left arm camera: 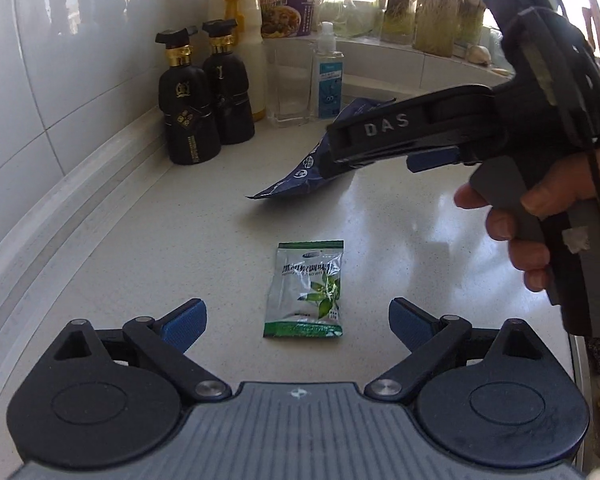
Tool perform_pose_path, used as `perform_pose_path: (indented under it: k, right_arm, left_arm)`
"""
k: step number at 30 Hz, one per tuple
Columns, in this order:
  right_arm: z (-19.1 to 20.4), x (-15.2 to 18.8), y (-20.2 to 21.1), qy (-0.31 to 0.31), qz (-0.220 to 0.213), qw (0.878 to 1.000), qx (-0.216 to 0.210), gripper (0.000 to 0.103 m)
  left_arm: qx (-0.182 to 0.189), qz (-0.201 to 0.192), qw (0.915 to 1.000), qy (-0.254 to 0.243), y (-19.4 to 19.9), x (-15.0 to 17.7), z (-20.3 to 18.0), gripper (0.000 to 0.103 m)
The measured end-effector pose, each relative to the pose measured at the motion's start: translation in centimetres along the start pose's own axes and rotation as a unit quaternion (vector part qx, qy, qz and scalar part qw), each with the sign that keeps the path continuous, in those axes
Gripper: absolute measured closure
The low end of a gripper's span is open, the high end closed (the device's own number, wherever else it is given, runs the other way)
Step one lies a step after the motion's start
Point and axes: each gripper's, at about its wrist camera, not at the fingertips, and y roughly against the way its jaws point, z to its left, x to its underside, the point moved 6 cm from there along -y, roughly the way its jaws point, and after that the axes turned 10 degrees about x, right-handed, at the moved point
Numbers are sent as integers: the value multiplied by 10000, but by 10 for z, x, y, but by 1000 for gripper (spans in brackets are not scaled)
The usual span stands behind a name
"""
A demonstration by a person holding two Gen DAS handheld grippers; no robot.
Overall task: Collect trash
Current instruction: 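Grasp the green sachet with the left tool while the right tool grasps the blue wrapper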
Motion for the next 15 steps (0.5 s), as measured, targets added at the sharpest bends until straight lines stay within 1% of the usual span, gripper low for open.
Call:
perform_pose_path:
  k: [4, 8, 10, 13, 15]
  right_arm:
    - [-3, -10, -25, -139, -26, 9998, 156, 7]
    - [-7, -15, -39, -215, -97, 9994, 258, 8]
    - [-7, -17, -44, -222, -140, 9991, 319, 8]
    - [-7, -19, -50, -189, -200, 9989, 375, 9]
    - [-5, -18, -52, -133, -275, 9986, 432, 10]
  left_arm:
    - [29, 52, 10000, 44, -14, -1, -2, 18]
    - [20, 50, 10000, -35, -20, 0, -7, 24]
    - [10, 55, 10000, -32, -23, 1, -7, 27]
    - [16, -39, 10000, 15, -23, 0, -5, 27]
    - [-3, -88, 10000, 10, -23, 0, -4, 30]
